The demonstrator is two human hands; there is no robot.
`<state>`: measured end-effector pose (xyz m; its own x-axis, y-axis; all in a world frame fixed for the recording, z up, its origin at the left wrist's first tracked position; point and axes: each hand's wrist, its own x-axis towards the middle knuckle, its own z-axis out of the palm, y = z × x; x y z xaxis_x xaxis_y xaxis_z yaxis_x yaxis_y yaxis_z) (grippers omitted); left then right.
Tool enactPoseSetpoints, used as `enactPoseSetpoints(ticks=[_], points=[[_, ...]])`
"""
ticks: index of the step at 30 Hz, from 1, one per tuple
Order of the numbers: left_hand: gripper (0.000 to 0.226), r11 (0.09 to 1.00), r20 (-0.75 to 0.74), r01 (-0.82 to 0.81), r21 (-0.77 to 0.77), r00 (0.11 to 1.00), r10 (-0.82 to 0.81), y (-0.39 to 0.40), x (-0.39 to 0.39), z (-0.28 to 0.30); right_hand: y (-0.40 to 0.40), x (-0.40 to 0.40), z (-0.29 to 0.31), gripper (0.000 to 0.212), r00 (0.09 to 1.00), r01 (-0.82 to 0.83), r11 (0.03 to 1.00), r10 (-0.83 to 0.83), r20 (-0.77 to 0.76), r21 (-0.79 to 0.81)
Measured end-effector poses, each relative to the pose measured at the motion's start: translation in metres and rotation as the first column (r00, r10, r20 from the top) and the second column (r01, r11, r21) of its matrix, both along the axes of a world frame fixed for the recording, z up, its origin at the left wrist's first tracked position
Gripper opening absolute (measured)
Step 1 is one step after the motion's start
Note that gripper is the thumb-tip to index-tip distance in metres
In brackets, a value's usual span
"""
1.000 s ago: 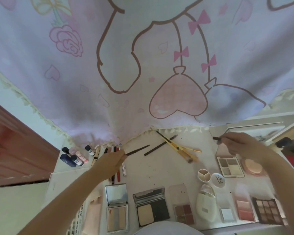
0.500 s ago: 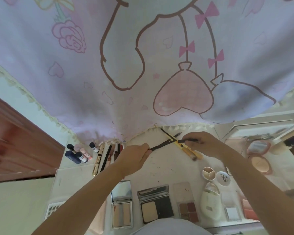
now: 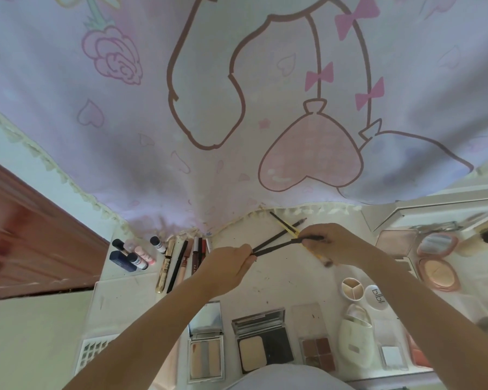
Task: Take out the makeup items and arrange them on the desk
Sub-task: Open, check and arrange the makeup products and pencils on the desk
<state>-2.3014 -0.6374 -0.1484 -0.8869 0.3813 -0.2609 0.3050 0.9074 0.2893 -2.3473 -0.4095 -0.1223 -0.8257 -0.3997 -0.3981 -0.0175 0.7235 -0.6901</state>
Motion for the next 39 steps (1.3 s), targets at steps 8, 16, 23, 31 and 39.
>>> enactPoseSetpoints(ticks=[8,16,23,31,39], points=[[0.032,0.993,0.169,-0.115,-0.03,0.978,0.119,-0.006,0.009,-0.029,-0.043,-0.025,-0.037,0.028,0.948,-0.304,0.91,0.319,-0.009,0.282],[0.034,0.911,0.324,-0.351,-0.215,0.855,0.405,-0.02,-0.001,-0.053,-0.115,-0.063,-0.093,0.029,0.819,-0.418,0.806,0.534,-0.212,0.419],[0.033,0.828,0.356,-0.516,-0.22,0.748,0.561,-0.024,-0.012,-0.069,-0.158,-0.081,-0.129,0.029,0.727,-0.601,0.74,0.663,-0.178,0.301],[0.03,0.779,0.314,-0.546,-0.307,0.715,0.625,-0.02,-0.015,-0.08,-0.148,-0.088,-0.132,0.039,0.688,-0.614,0.737,0.675,-0.268,0.281],[0.033,0.859,0.271,-0.402,-0.315,0.83,0.488,-0.012,-0.019,-0.072,-0.06,-0.08,-0.111,0.038,0.551,-0.366,0.594,0.759,-0.348,0.716]])
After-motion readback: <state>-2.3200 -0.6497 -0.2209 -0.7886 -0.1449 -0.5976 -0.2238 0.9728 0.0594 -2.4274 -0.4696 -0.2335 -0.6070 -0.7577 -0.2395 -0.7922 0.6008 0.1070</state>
